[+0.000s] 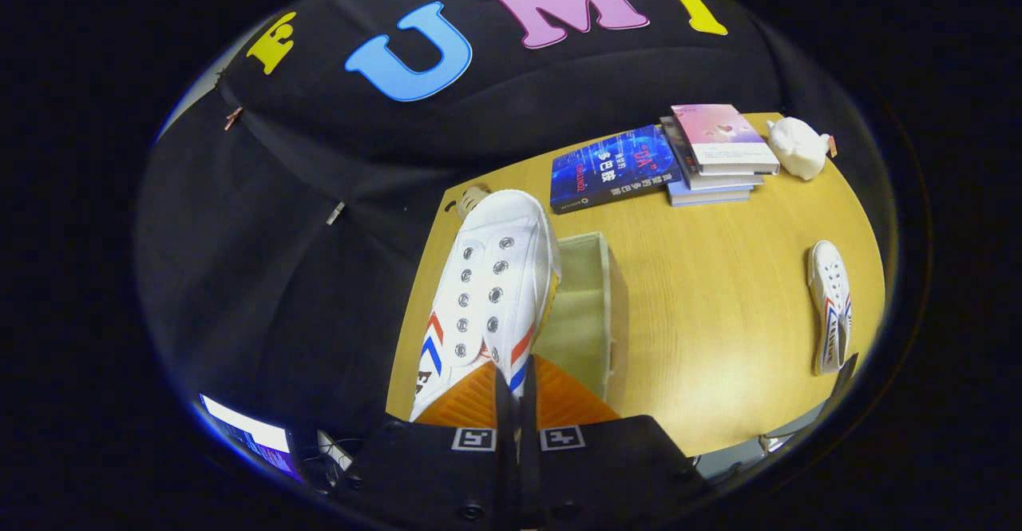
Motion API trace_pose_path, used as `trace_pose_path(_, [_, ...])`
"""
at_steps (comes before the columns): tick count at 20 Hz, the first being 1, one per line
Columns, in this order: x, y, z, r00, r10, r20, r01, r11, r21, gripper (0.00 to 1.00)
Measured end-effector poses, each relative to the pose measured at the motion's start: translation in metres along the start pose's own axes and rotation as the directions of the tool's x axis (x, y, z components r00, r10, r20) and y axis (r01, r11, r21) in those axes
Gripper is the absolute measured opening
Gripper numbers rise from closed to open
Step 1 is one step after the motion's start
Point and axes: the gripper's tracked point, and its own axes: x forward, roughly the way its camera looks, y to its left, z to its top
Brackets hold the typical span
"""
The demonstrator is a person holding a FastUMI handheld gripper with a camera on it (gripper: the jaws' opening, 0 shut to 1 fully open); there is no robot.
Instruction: Open the storage box then place both shoes into the box .Put the left shoe in first, then the right shoe, with the right side of both shoes facing outward in a uniform manner.
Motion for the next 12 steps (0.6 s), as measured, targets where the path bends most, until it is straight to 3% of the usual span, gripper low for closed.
trace_pose_path(6, [0.056,0.002,-0.038,0.993,-0.074,-0.091,0.073,0.997,-0.016,0.05])
trace_pose_path(12, [0.094,0.001,-0.039,0.986,-0.111,-0.129,0.114,0.993,0.022,0.05])
